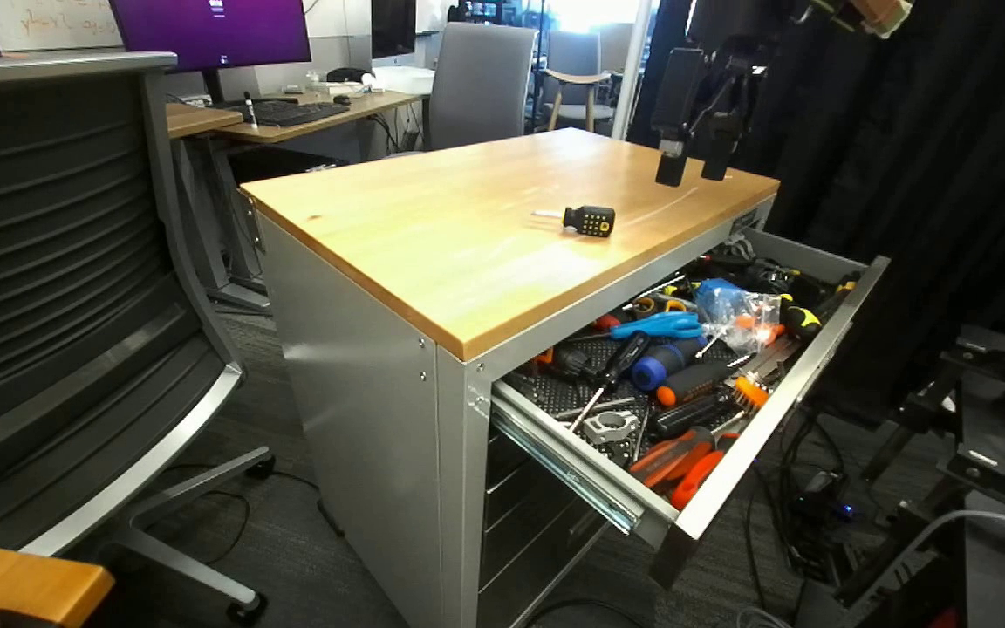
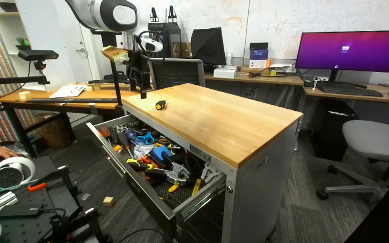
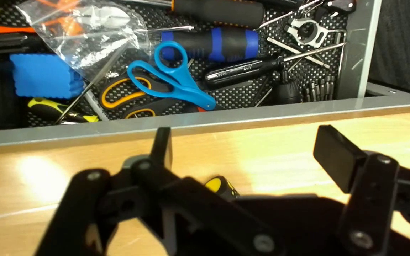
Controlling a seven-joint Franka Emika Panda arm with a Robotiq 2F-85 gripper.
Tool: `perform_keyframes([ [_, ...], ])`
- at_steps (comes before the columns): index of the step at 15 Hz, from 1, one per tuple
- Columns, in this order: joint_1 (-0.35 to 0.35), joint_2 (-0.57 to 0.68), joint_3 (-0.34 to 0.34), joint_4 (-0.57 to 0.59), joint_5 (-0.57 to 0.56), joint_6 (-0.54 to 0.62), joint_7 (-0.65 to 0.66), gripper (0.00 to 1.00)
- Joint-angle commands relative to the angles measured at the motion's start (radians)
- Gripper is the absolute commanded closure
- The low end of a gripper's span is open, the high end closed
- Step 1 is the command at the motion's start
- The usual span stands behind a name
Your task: Put the screwdriver in the open drawer and then close the drawer
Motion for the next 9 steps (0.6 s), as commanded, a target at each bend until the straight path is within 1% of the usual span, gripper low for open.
perform_keyframes([
  [1, 0.019, 0.043, -0.010, 0.058, -0.105, 0.011, 0.089, 0.00],
  [3, 0.025, 0.045, -0.018, 0.065, -0.184, 0.017, 0.142, 0.00],
  [6, 0.031, 0.051, -0.030, 0.089, -0.320, -0.018, 0.231, 0.00],
  [9, 0.032, 0.054, -0.032, 0.102, -0.389, -0.064, 0.276, 0.00],
])
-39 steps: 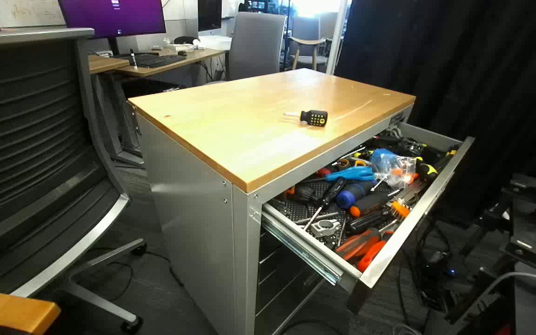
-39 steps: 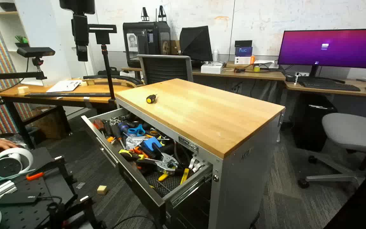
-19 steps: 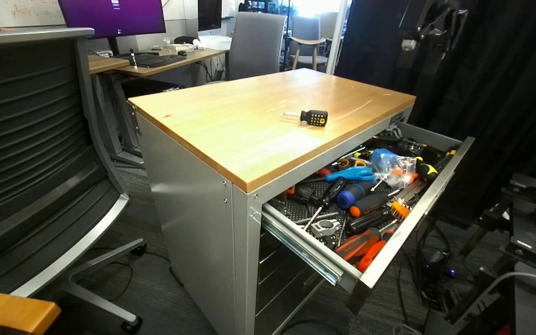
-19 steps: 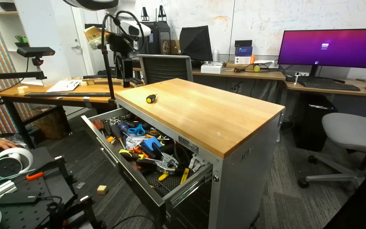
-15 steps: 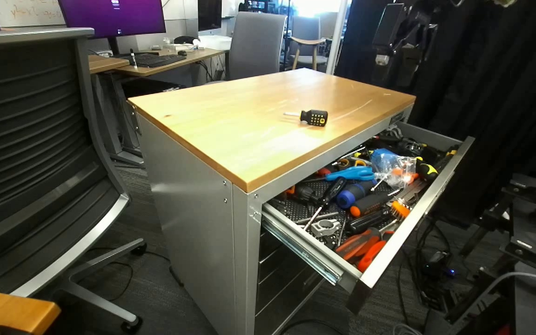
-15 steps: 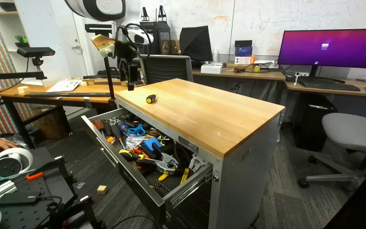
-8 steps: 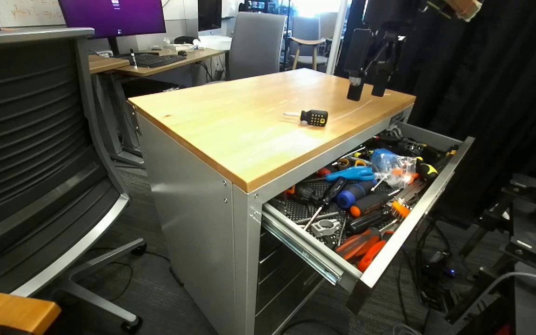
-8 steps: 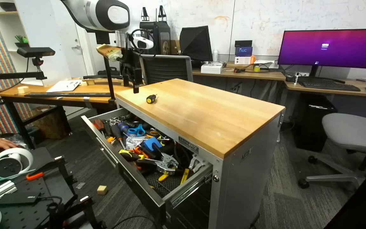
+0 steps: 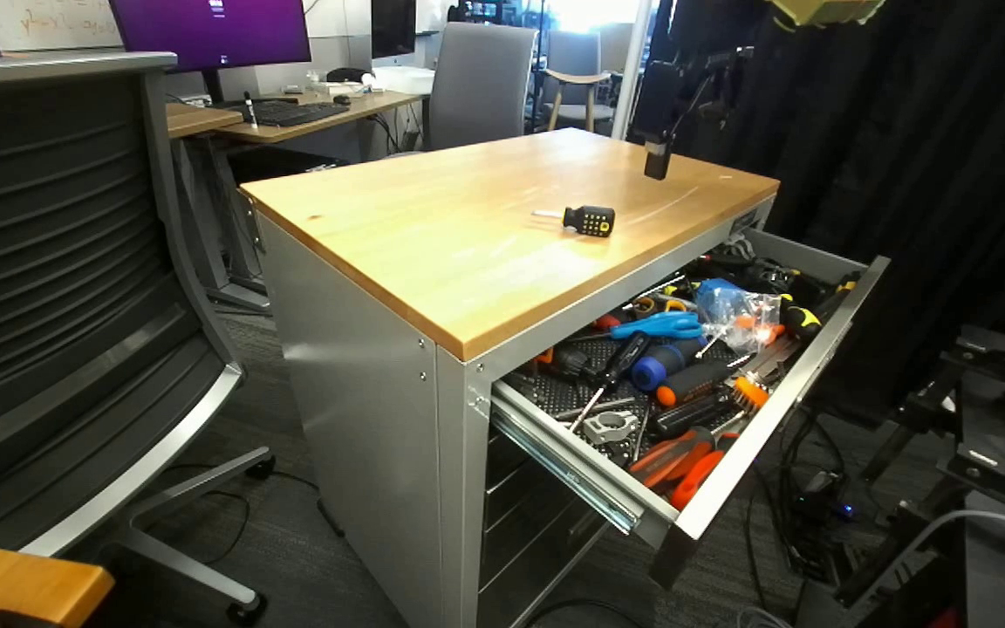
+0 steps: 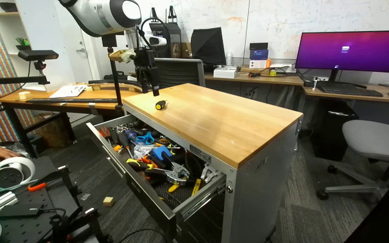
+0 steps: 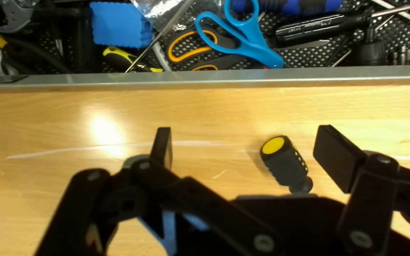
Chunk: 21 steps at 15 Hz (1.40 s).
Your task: Put the screwdriver in the open drawer and then close the drawer
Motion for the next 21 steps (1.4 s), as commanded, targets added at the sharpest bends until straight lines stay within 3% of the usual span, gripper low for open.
perform_keyframes([
  [1, 0.022, 0.012, -0.017, 0.045, -0.061, -0.064, 0.061, 0.00],
  [9, 0.012, 0.000, -0.013, 0.019, -0.033, -0.064, 0.030, 0.00],
  [13, 0.060, 0.166, -0.039, 0.130, -0.283, -0.062, 0.218, 0.00],
  [15, 0.097, 0.256, -0.050, 0.216, -0.346, -0.073, 0.266, 0.00],
  [17, 0.124, 0.334, -0.046, 0.305, -0.316, -0.084, 0.252, 0.00],
  [18, 0.107, 0.269, -0.039, 0.226, -0.277, -0.041, 0.196, 0.00],
  [21, 0.113, 0.265, -0.030, 0.240, -0.204, -0.047, 0.120, 0.00],
])
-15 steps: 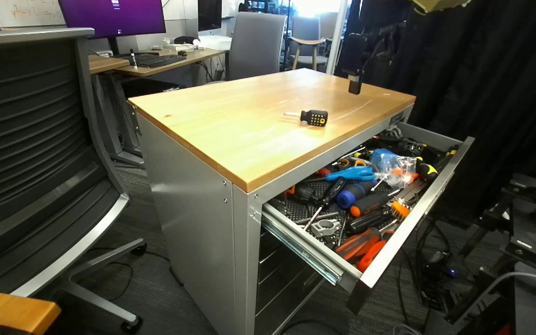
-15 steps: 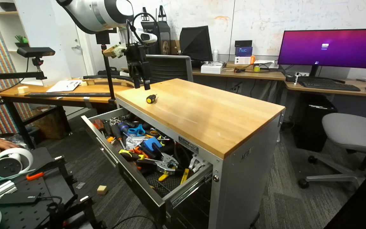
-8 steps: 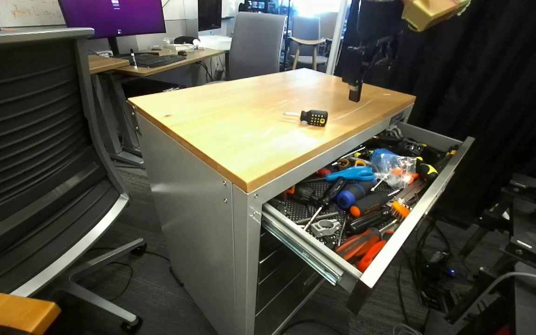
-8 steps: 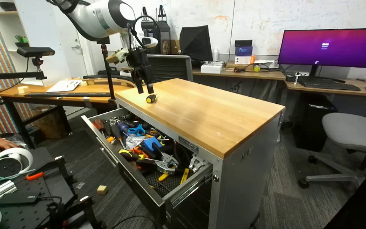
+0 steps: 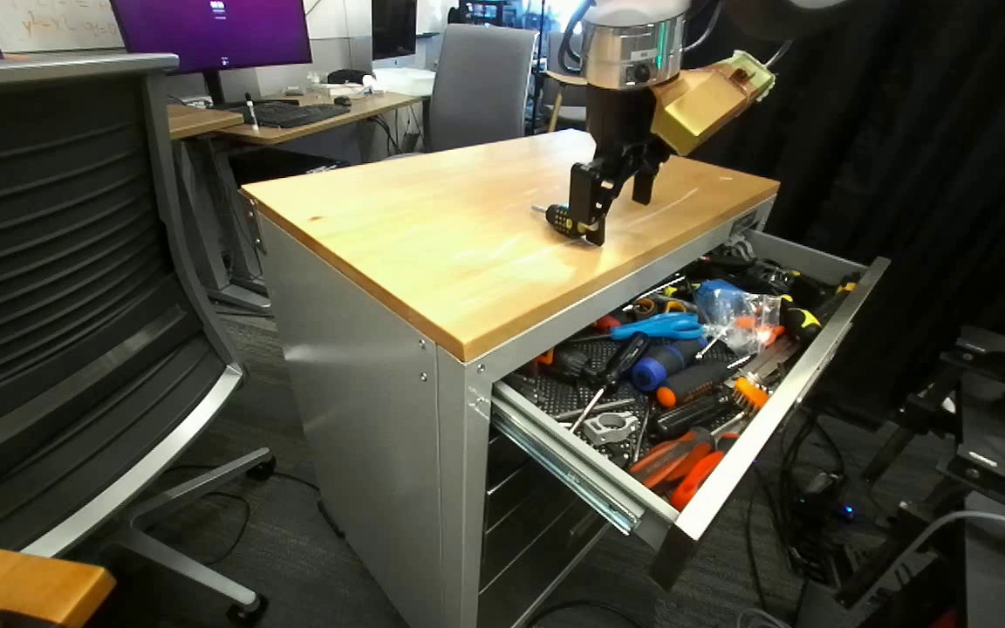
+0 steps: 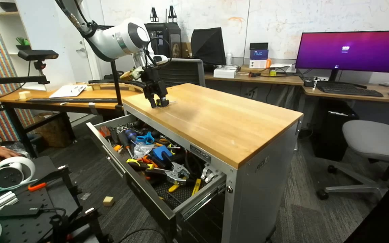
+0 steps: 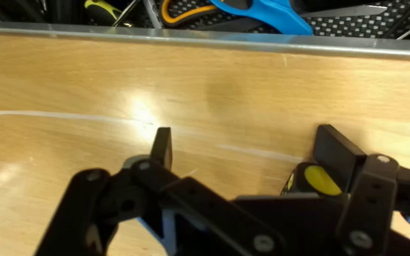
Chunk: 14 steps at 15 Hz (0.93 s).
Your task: Put the screwdriver in the open drawer and then close the drawer
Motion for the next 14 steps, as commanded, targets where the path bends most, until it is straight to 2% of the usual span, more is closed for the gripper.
perform_keyframes([
  [1, 0.004, -0.030, -0.004, 0.017, 0.077, 0.004, -0.101, 0.00],
  [3, 0.001, -0.022, -0.007, 0.042, 0.107, 0.004, -0.143, 0.00],
  [14, 0.023, 0.019, -0.030, 0.059, 0.201, 0.150, -0.064, 0.00],
])
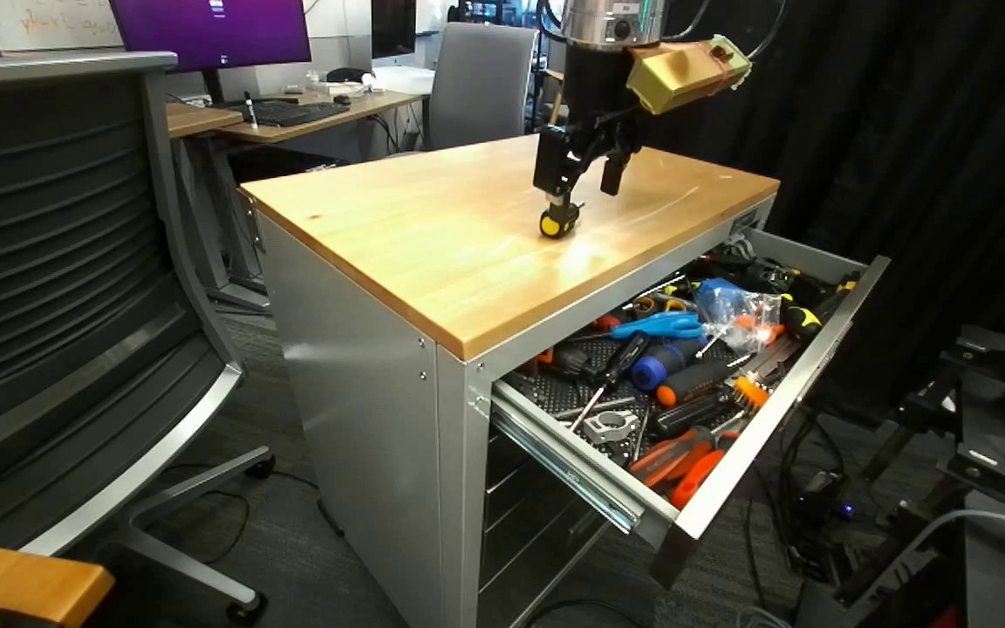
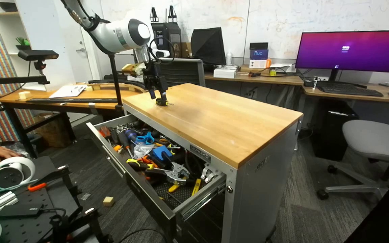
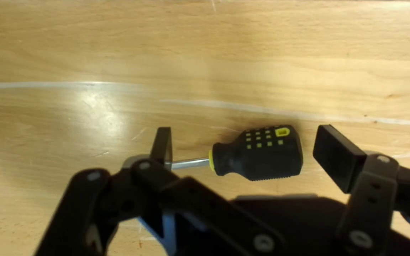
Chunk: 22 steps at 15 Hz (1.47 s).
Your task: Put the screwdriver in the open drawer and then close the drawer
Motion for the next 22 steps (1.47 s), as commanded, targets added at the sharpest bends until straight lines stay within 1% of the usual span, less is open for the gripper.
perform_keyframes([
  [1, 0.019, 0.022, -0.024, 0.016, 0.049, 0.081, 0.042, 0.00],
  [3, 0.029, 0.027, -0.036, 0.014, 0.054, 0.125, 0.076, 0.00],
  [5, 0.048, 0.030, -0.061, 0.008, 0.031, 0.161, 0.132, 0.00],
  [6, 0.058, 0.032, -0.074, 0.006, 0.019, 0.171, 0.155, 0.20],
  [8, 0.075, 0.027, -0.096, -0.007, 0.006, 0.180, 0.191, 0.32],
  [9, 0.081, 0.024, -0.104, -0.011, 0.001, 0.180, 0.205, 0.42],
  [11, 0.089, 0.022, -0.113, -0.015, -0.003, 0.184, 0.227, 0.58],
  [12, 0.091, 0.021, -0.115, -0.016, -0.003, 0.180, 0.234, 0.61],
  [15, 0.092, 0.007, -0.116, -0.029, -0.004, 0.174, 0.240, 0.61],
  [17, 0.097, -0.031, -0.121, -0.067, -0.020, 0.154, 0.238, 0.61],
  [20, 0.111, -0.095, -0.136, -0.135, -0.081, 0.087, 0.261, 0.61],
  [22, 0.103, -0.134, -0.124, -0.186, -0.108, 0.023, 0.264, 0.61],
])
